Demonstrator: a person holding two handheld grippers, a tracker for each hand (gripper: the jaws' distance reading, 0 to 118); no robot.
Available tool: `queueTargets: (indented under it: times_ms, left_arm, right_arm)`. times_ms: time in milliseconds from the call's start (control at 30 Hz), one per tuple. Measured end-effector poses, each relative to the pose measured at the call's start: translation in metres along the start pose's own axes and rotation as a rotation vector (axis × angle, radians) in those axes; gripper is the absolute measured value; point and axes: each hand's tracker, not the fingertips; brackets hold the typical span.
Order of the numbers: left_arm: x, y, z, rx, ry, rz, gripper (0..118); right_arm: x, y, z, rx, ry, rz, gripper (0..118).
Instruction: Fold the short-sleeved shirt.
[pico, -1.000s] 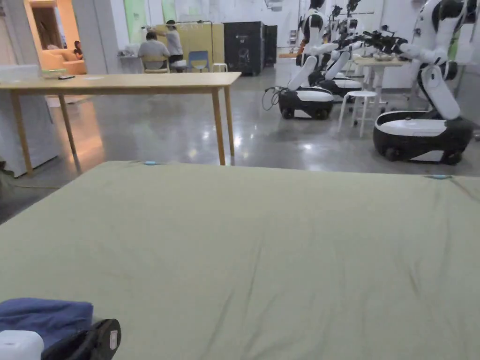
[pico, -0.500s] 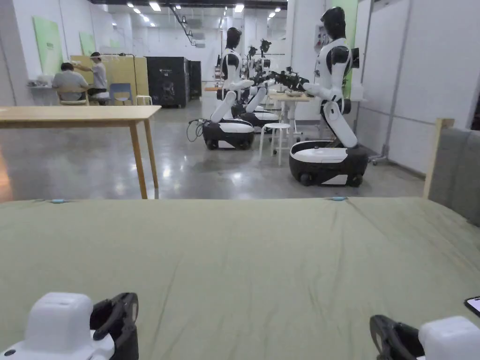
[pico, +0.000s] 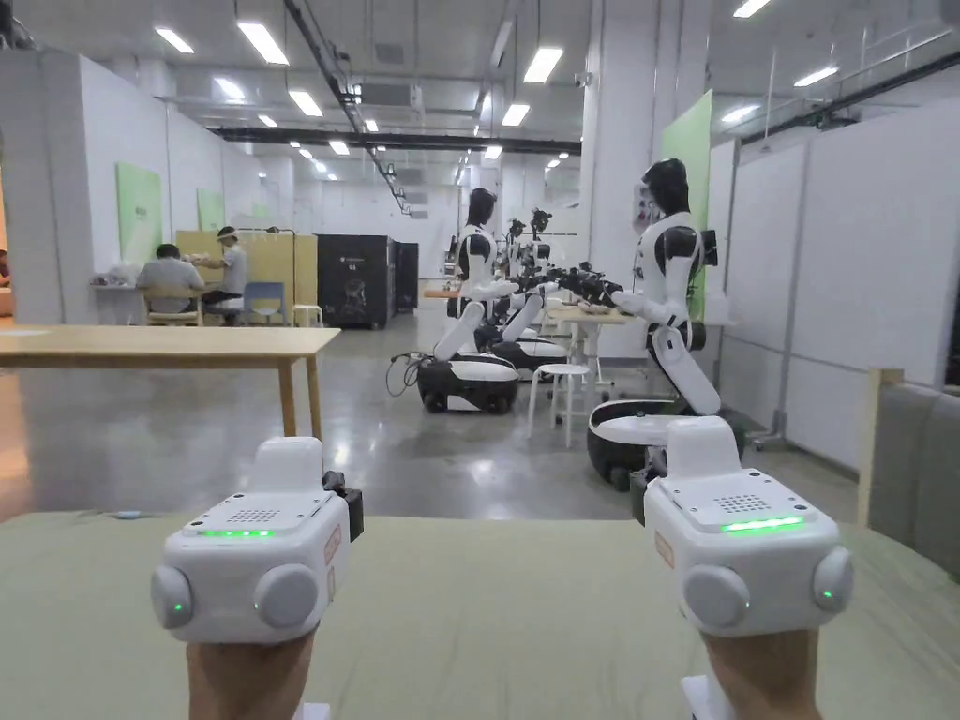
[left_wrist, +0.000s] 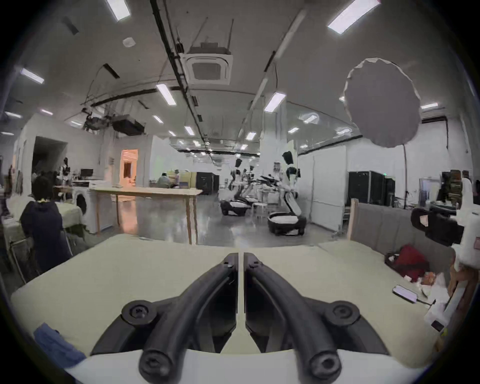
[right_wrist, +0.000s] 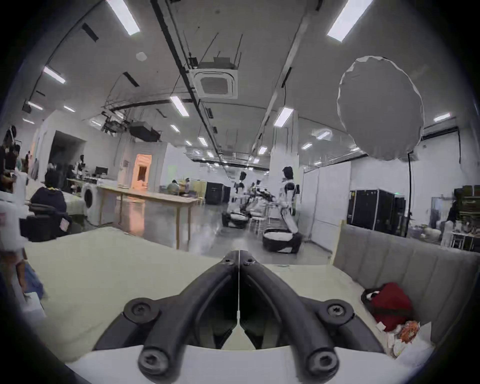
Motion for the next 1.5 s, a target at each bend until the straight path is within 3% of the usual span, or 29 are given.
queueTargets:
  times_ms: [133, 267, 400, 667, 733, 767, 800, 833, 867, 1100, 1267, 1500]
  left_arm:
    - [0.012, -0.001, -0.022, 0.041, 0.041, -0.133, 2]
    - [0.019, 0.004, -0.027, 0.061, 0.066, -0.069, 2]
    - [0.030, 0.009, -0.030, 0.050, 0.060, -0.156, 1]
    - [0.034, 0.013, -0.029, 0.055, 0.058, -0.109, 5]
    - [0.033, 0.013, -0.031, 0.033, 0.060, -0.095, 27]
    - [0.033, 0.014, -0.033, 0.028, 0.068, -0.091, 49]
    - [0.032, 0.014, -0.034, 0.019, 0.071, -0.089, 89]
    - [0.031, 0.014, -0.036, 0.010, 0.073, -0.078, 111]
    - [0.028, 0.013, -0.040, 0.006, 0.068, -0.071, 118]
    - [0.028, 0.014, -0.038, 0.000, 0.083, -0.060, 118]
    - [0.027, 0.017, -0.039, 0.010, 0.068, -0.065, 118]
    - [0.021, 0.027, -0.038, 0.055, 0.067, -0.095, 118]
  right_arm:
    - [-0.004, -0.005, -0.036, -0.019, -0.011, 0.004, 1]
    - [-0.007, -0.001, -0.052, -0.032, 0.003, -0.026, 1]
    - [-0.009, 0.002, -0.055, -0.014, -0.009, -0.028, 1]
    - [-0.005, 0.003, -0.051, -0.029, 0.001, -0.045, 3]
    - [-0.003, 0.002, -0.051, -0.035, -0.004, -0.058, 29]
    - [-0.003, 0.001, -0.051, -0.039, -0.008, -0.069, 52]
    - [-0.003, 0.002, -0.048, -0.045, -0.007, -0.077, 89]
    - [-0.002, 0.001, -0.048, -0.055, -0.004, -0.079, 109]
    - [-0.001, -0.001, -0.048, -0.053, 0.001, -0.081, 118]
    - [-0.004, 0.007, -0.041, -0.057, -0.040, -0.048, 118]
    - [0.000, 0.024, -0.025, -0.022, 0.051, -0.174, 118]
    - [0.000, 0.034, -0.014, 0.026, 0.030, -0.101, 118]
